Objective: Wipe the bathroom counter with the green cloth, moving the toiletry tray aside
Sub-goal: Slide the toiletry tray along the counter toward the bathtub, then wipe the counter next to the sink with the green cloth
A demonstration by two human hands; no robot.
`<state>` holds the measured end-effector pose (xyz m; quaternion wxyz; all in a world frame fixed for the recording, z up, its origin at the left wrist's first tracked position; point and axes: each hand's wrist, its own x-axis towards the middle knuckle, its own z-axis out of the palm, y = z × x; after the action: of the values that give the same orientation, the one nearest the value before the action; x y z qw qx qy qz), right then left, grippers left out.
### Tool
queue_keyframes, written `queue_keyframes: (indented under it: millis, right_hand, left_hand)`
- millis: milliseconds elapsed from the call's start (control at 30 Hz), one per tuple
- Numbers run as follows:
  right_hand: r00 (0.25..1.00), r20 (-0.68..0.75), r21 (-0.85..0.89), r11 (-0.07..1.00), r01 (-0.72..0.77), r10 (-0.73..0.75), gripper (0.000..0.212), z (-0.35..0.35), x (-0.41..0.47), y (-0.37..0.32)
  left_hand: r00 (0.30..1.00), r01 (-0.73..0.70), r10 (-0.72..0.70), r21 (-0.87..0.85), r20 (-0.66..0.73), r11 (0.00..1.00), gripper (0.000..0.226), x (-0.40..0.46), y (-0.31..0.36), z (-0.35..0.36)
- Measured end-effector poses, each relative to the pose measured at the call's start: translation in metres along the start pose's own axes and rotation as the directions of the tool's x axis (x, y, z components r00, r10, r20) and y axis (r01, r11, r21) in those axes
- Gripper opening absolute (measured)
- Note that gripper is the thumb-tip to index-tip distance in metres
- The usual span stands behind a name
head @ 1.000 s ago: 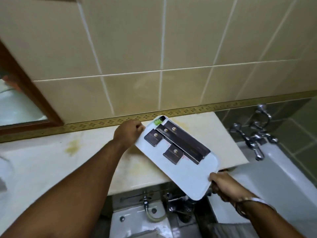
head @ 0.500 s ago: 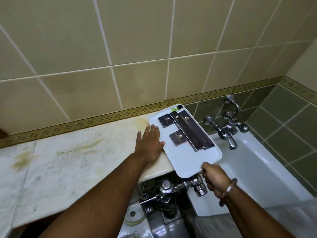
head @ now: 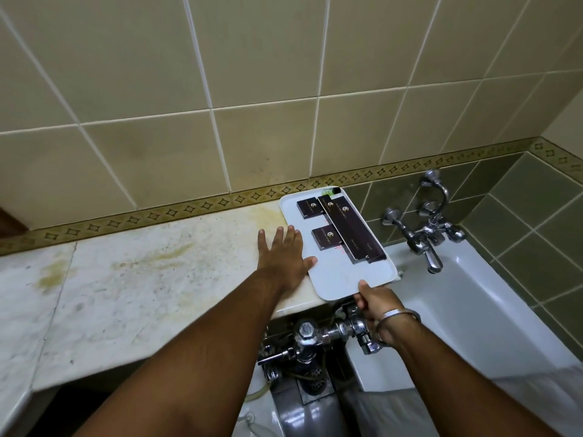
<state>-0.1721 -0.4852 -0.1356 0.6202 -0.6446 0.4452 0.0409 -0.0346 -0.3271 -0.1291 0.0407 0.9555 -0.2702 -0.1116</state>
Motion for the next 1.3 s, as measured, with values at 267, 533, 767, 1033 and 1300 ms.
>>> queue_keyframes:
  millis: [267, 533, 767, 1033, 1300]
  right_hand:
    - [0.907, 0.187, -0.424, 0.801, 0.422, -0.379, 0.044, 0.039, -0.073, 0.009]
    - [0.291, 0.791, -0.214, 0.201, 0.956, -0.539, 0.030, 0.213, -0.223, 0.014]
    - [0.026, 0.967, -0.016, 0.040, 0.999, -0.254, 0.036, 0.432, -0.361, 0.045]
    - [0.391, 0.920, -0.391, -0.099, 0.915, -0.024, 0.044, 0.582, -0.426, 0.095]
    - [0.405, 0.878, -0.474, 0.355, 0.806, 0.255, 0.023, 0.615, -0.436, 0.073]
  left_hand:
    - [0.983, 0.127, -0.133, -0.056, -0.126, 0.990, 0.070, -0.109, -0.046, -0.018]
    - [0.870, 0.455, -0.443, 0.004, -0.215, 0.891, 0.064, -0.331, -0.208, -0.042]
    - [0.501, 0.852, -0.860, -0.121, -0.095, 0.510, 0.051, -0.579, -0.388, -0.035]
    - [0.130, 0.860, -0.926, -0.506, 0.354, -0.073, 0.057, -0.650, -0.464, 0.003]
    - [0.292, 0.384, -0.766, -0.804, 0.572, -0.454, 0.031, -0.635, -0.482, -0.004]
